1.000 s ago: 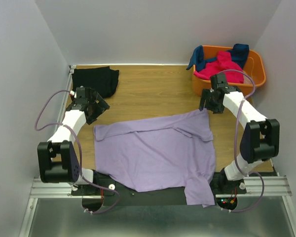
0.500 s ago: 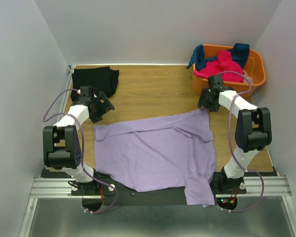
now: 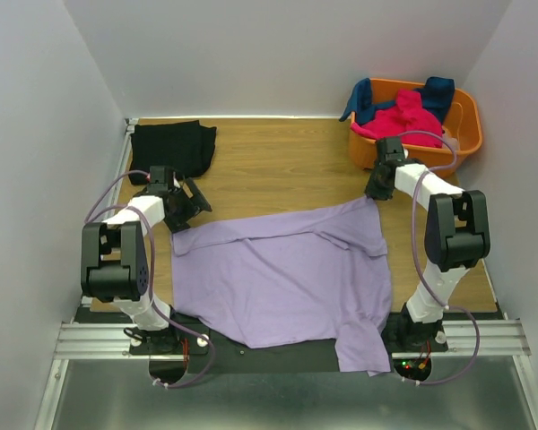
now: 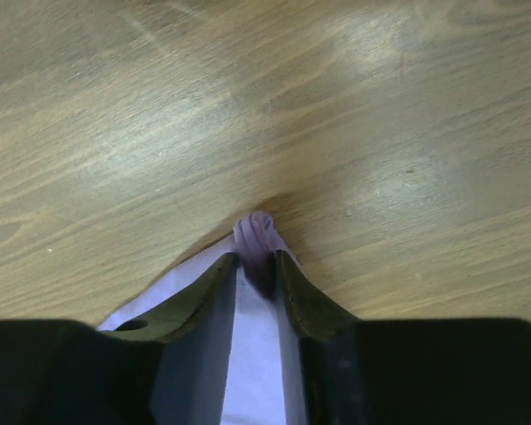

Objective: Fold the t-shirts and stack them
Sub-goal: Fold the tshirt

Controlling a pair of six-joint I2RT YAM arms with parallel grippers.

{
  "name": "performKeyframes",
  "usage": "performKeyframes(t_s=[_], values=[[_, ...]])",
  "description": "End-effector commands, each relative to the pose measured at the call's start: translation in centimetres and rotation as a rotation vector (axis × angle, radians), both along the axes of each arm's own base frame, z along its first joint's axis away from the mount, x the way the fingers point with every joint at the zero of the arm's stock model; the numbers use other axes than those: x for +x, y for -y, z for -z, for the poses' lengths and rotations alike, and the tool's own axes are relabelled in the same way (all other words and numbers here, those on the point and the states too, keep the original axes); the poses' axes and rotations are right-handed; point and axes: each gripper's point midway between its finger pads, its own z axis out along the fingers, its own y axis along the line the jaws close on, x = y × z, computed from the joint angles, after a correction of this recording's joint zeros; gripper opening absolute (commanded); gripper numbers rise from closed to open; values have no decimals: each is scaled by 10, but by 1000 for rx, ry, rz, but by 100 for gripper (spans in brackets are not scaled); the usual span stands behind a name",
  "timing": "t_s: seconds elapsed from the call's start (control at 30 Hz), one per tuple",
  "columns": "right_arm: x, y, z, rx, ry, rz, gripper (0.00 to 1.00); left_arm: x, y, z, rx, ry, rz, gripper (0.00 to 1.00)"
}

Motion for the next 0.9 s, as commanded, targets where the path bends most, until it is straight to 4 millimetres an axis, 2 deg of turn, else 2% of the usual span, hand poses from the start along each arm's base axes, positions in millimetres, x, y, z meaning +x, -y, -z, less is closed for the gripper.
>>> performKeyframes(t_s=[0.0,0.1,0.13,0.17,0.27,0.4,0.57,0.7,0.87], values=[[10,4,-9,-1,61,34,21,-9,0,-2,11,11,8,98],[5,7,-10,-12,61,32,10,0,-12,-32,60,119,-44,98],[4,7,-10,-14,59,30,7,6,-17,-49,85,166,-63,98],[3,8,-12,-16,64,31,0,4,-20,-54,102,167,-59,99],[-3,9,-10,-19,56,38,0,7,-22,-71,122,198,-55,98],[-9,15,-15,-40,68,64,0,-7,-16,-68,91,168,-33,99],[-13,18,-24,-46,93,93,1,-29,-6,-37,46,89,5,99],[-12,24,-38,-65,130,122,0,-34,1,-18,10,41,23,98],[-8,29,-54,-83,169,143,0,-34,1,-8,9,22,20,98]])
